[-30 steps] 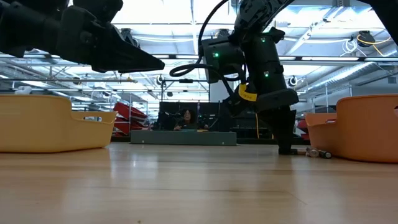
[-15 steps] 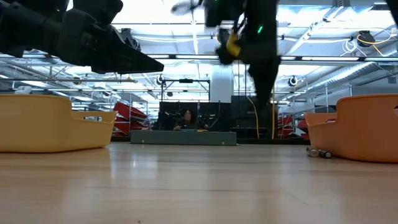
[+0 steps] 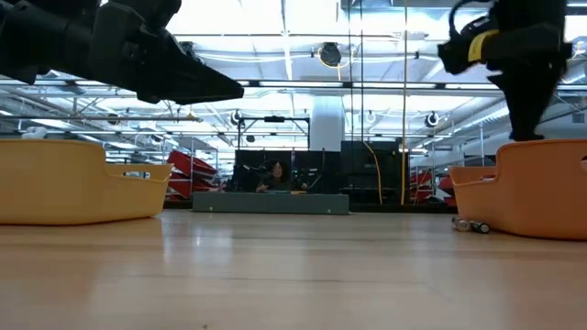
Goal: Sort batteries
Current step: Put the black battery into the orange bin
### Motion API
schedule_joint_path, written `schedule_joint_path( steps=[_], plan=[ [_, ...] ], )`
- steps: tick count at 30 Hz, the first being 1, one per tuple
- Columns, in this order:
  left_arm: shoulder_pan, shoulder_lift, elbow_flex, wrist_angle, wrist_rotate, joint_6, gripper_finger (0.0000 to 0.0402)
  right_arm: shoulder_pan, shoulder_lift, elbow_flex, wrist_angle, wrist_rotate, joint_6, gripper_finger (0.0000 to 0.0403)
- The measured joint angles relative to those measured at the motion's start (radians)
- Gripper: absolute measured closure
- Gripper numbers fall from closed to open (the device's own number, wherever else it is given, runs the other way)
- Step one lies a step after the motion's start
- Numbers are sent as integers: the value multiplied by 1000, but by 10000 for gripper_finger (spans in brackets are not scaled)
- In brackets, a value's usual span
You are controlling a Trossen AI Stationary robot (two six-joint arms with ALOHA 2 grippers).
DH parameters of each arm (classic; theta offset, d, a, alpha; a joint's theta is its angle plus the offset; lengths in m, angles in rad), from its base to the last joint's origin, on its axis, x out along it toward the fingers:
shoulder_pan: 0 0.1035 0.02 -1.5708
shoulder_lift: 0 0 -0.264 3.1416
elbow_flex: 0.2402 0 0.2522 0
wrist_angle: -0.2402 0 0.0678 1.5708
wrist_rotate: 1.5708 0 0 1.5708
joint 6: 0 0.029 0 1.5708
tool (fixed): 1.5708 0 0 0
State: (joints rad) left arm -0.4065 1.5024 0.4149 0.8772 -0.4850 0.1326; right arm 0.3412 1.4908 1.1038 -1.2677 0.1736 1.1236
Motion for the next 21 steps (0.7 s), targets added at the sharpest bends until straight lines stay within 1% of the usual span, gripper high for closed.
schedule_joint_path(
  steps=[3, 6, 9, 11, 13, 15, 18, 21],
  plan=[
    [0, 0, 0, 6, 16, -17, 228, 15, -49, -62, 72, -23, 53, 327],
    [0, 0, 0, 6, 18, -22, 228, 14, -48, -82, 73, -48, 69, 296],
    [0, 0, 0, 6, 18, -22, 228, -4, -34, -38, 24, -48, 55, 286],
    [0, 0, 0, 8, 18, -22, 228, -17, -10, 22, 13, -12, 23, 286],
    [4, 0, 0, 8, 18, -22, 228, -37, 27, 87, 14, 22, -33, 288],
    [7, 0, 0, 13, 30, -22, 228, -63, 84, 155, 14, 29, -115, 289],
    [7, 0, 0, 12, 43, -22, 228, -98, 195, 256, 25, 13, -287, 280],
    [6, 0, 0, 7, 44, -23, 228, -130, 319, 354, 27, -18, -453, 258]
  ],
)
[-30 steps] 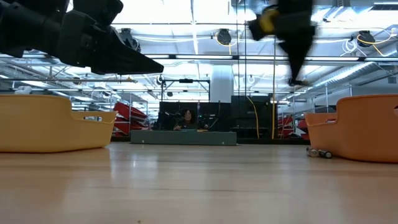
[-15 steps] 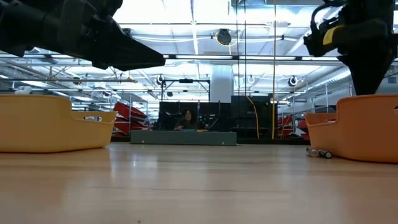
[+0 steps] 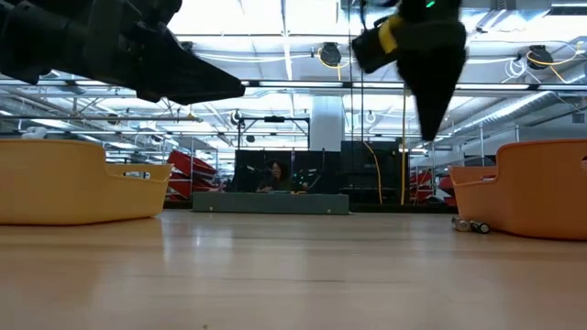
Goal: Sort batteries
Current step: Put the black battery into the orange bin
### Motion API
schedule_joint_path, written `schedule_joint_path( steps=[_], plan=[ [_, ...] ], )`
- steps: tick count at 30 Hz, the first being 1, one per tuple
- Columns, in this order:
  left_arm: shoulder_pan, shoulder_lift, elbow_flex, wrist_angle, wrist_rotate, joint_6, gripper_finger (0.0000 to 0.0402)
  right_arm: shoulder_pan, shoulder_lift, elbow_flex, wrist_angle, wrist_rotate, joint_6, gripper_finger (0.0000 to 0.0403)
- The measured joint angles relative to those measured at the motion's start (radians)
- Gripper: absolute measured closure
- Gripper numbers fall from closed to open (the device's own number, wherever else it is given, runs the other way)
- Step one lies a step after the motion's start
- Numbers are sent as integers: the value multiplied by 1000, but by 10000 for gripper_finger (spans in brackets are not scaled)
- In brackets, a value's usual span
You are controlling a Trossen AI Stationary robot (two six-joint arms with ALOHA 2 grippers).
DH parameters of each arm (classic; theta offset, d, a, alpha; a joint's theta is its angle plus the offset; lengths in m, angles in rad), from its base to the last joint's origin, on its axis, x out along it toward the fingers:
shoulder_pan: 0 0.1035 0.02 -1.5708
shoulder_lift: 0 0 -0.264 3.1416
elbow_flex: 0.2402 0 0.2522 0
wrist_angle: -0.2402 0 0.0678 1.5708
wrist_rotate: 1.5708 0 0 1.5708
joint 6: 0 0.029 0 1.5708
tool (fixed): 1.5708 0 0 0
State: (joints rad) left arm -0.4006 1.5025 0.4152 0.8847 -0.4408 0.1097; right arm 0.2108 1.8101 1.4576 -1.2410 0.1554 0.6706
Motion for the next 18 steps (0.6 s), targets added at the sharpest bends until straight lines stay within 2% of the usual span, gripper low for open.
schedule_joint_path(
  steps=[4, 10, 13, 18],
  plan=[
    [-22, 0, 0, -3, 0, 0, 228, -51, 135, 55, -45, -69, -131, 215],
    [-47, 0, 1, -10, -14, 12, 228, -132, 231, 56, -100, -186, -165, 158],
    [-41, 0, 1, -15, -15, 27, 228, -160, 264, 56, -102, -267, -158, 147],
    [-38, 0, 1, -37, -15, 27, 228, -191, 309, 56, -108, -311, -163, 145]
  ],
)
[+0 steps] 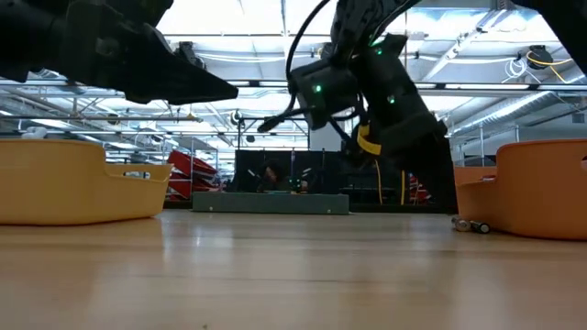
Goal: Sort batteries
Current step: Put the black battery into the orange bin
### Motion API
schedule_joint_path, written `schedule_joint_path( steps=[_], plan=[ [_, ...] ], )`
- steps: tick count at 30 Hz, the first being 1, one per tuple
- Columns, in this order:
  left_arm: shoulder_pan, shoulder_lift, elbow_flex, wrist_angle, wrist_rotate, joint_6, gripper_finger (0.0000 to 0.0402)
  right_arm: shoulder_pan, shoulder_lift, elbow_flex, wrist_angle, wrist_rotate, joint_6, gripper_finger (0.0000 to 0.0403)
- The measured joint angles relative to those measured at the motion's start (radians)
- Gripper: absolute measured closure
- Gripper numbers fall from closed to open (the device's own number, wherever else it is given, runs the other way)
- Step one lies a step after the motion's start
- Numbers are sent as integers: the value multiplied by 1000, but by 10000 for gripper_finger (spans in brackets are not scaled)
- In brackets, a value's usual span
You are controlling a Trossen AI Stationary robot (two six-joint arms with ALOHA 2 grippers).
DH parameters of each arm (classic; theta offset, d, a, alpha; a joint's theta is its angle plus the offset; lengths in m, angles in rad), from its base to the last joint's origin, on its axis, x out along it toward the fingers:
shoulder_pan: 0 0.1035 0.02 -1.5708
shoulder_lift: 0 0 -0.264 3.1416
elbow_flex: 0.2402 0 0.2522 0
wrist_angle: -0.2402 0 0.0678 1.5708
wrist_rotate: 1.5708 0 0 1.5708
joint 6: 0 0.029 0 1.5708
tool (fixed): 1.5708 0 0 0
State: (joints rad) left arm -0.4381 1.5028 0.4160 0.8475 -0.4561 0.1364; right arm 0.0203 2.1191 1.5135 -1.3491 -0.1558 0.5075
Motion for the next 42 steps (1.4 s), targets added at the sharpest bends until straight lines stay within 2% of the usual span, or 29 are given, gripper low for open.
schedule_joint_path(
  steps=[5, 15, 26, 34, 42],
  plan=[
    [-1, 0, 0, -10, 0, 0, 228, -8, 16, 0, -9, -30, -20, 145],
    [-1, 0, 0, -18, -1, -2, 228, 8, 40, 0, -18, 25, -19, 145],
    [-1, 0, 0, -20, -2, -19, 228, 19, 94, 3, -11, -1, -76, 146],
    [-1, 0, 0, -26, -2, -19, 228, 21, 96, 2, -30, -5, -77, 204],
    [-1, 0, 0, -27, -2, -25, 228, 30, 97, 2, -34, 7, -47, 208]
  ],
)
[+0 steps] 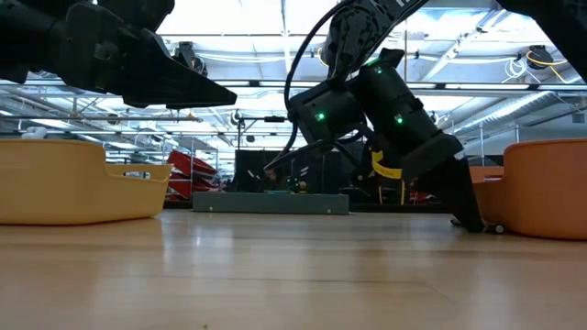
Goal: Sort batteries
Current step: Put the black battery into the orange bin
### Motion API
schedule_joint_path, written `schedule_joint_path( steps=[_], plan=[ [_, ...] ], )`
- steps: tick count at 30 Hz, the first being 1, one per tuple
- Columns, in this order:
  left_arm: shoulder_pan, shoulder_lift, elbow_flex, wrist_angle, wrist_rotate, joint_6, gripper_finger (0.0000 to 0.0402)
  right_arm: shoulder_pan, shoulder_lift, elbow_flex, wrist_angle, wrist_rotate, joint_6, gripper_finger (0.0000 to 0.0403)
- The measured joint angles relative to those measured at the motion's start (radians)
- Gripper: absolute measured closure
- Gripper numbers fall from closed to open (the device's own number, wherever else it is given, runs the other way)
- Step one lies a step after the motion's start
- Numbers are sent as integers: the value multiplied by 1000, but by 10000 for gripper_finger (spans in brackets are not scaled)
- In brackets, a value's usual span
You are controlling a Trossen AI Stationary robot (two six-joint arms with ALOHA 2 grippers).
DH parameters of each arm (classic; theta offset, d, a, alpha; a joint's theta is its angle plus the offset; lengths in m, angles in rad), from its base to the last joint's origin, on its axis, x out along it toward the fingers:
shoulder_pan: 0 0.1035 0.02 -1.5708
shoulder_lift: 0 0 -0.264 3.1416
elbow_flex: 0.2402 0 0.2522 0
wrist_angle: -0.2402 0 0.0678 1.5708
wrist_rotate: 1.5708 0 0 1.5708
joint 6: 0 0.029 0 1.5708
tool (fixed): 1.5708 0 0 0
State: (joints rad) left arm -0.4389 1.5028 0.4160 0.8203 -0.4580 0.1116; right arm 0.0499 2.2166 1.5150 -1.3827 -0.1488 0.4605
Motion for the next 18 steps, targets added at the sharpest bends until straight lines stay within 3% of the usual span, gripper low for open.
schedule_joint_path(
  steps=[13, 18],
  plan=[
    [0, 0, 0, -11, -1, -3, 228, 6, 9, 23, -42, -61, -104, 208],
    [0, 0, 0, -24, -18, -2, 228, 6, -24, 141, -141, 50, -141, 208]
  ],
)
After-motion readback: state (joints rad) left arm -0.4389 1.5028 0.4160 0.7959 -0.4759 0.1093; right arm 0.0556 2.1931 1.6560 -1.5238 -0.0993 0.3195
